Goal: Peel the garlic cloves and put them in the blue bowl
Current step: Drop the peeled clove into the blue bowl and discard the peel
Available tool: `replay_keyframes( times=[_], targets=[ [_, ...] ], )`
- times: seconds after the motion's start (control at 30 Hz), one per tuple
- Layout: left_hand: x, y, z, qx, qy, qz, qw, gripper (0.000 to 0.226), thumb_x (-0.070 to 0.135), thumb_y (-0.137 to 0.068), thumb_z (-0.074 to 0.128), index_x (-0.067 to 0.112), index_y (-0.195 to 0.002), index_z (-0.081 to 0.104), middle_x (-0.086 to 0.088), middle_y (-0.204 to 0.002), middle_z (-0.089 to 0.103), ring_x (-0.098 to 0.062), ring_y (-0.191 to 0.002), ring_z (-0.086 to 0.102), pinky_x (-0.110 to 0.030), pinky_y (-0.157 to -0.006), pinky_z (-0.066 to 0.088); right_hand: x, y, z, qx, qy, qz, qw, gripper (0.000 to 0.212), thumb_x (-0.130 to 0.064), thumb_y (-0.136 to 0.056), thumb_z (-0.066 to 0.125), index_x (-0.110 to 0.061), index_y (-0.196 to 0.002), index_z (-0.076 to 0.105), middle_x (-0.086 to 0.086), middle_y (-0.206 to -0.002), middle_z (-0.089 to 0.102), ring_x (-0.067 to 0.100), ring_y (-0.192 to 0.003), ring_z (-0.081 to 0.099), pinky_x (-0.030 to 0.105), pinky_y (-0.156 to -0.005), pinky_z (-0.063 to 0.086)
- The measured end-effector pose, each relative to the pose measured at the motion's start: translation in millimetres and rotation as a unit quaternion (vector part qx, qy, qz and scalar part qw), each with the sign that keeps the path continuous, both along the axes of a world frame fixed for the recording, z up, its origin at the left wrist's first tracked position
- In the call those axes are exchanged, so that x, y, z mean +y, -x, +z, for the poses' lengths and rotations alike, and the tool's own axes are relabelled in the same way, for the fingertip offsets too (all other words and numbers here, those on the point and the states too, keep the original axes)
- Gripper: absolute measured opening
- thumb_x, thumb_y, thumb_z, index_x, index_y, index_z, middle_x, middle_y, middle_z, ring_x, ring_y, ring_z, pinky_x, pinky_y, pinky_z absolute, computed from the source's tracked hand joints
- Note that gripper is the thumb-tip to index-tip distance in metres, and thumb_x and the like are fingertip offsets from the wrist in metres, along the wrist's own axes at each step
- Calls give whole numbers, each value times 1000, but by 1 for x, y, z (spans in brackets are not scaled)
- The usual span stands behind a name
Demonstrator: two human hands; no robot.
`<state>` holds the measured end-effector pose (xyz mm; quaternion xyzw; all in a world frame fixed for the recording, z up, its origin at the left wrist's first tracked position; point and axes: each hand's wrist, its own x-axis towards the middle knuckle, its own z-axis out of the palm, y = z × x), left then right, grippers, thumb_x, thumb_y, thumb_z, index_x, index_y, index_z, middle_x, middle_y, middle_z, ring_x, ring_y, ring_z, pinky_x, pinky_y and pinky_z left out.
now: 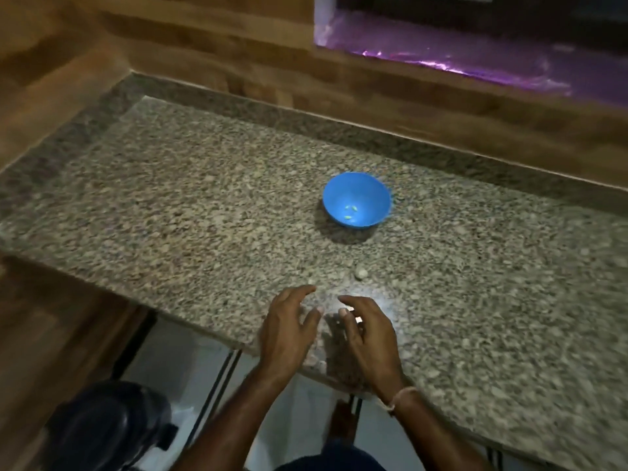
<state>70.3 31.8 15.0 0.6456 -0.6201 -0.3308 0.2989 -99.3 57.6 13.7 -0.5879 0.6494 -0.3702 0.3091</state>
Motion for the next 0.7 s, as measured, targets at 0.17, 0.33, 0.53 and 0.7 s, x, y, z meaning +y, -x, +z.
replay_keyframes(
  times=[0.17, 0.33, 0.53, 0.7],
  targets=[
    [-47, 14, -22, -58, -24, 33, 997, 40, 19, -91, 74, 16, -130, 65, -5, -124, 63, -24, -113, 62, -40, -96, 53, -35, 45, -23, 67, -35, -33, 997, 41, -21, -100, 70, -18, -140, 60, -1, -130, 62, 20, -114, 67, 41, -92, 57],
    [-79, 14, -43, -122, -28, 9, 992, 18, 5, -89, 71, 21, -96, 66, 1, -95, 61, -19, -89, 61, -33, -74, 50, -69, 55, -30, 188, -134, -30, 973, 64, -28, -89, 83, -14, -143, 53, 8, -135, 52, 32, -124, 48, 39, -86, 46],
    [-94, 10, -39, -78, -11, -48, 996, 28, -2, -95, 57, 24, -90, 66, 4, -92, 62, -13, -83, 59, -28, -70, 43, -73, 45, -29, 193, -135, -70, 969, 54, -22, -88, 84, -19, -134, 56, 2, -135, 44, 26, -119, 42, 33, -82, 40],
    [-141, 34, 14, 52, 52, -48, 996, 21, 4, -99, 61, 23, -94, 69, 4, -93, 64, -14, -82, 63, -26, -67, 49, -75, 41, -31, 171, -139, -95, 971, 57, -20, -86, 86, -22, -135, 55, -1, -136, 43, 24, -119, 40, 35, -86, 43]
  ],
)
